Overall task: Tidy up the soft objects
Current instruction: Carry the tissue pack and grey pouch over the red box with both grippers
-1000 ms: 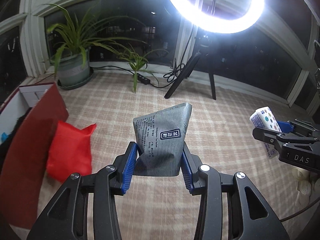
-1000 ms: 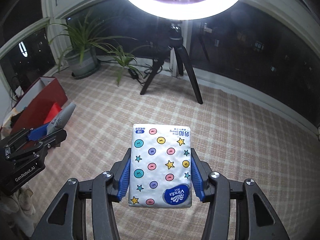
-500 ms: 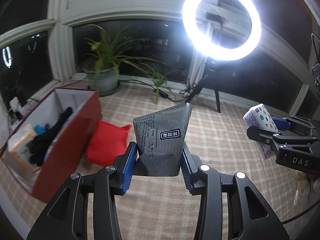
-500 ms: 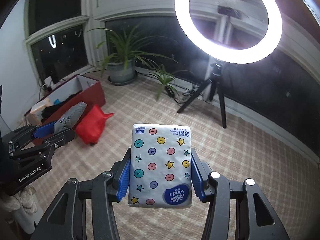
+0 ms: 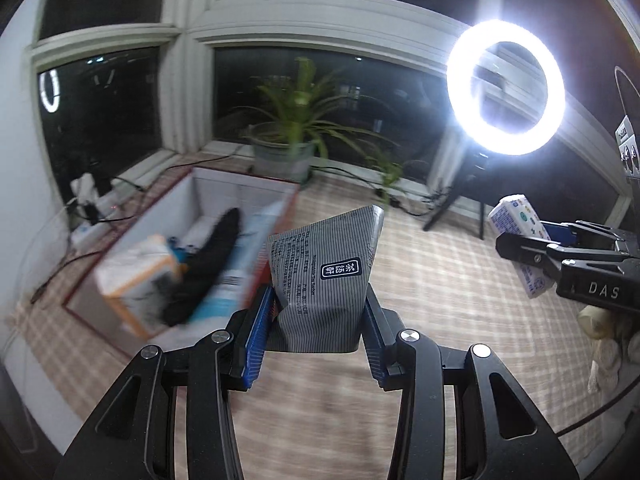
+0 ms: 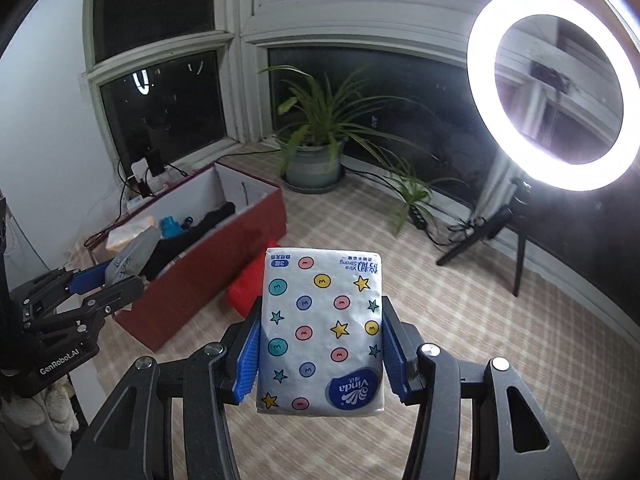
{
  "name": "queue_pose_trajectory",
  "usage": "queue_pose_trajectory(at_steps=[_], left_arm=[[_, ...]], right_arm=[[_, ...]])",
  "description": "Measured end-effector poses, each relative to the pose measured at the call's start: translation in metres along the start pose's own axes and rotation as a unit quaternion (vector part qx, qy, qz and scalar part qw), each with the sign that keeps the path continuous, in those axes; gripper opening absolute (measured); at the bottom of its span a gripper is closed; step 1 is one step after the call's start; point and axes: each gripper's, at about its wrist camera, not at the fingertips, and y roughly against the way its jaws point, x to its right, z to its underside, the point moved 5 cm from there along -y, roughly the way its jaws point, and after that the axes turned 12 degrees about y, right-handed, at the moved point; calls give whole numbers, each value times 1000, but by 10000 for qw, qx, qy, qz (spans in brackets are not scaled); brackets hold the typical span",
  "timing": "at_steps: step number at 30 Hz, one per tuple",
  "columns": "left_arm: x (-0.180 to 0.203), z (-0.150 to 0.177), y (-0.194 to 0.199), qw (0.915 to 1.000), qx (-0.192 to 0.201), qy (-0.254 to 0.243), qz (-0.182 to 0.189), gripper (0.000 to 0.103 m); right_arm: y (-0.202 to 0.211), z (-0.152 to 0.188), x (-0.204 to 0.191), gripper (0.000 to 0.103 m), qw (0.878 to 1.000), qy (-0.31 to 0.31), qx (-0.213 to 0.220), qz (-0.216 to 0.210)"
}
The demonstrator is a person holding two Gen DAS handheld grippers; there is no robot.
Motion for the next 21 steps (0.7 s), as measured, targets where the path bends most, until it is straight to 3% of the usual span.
queue_pose_trajectory(at_steps=[12, 21], left_arm=[[-101, -37, -8, 9995, 38, 233, -223, 40], [-125, -27, -18, 9992, -216, 344, -33, 40]], right_arm=[[-58, -79, -72, 48, 9989, 53, 45, -472], [-109, -113, -103, 48, 9957, 97, -188, -904]])
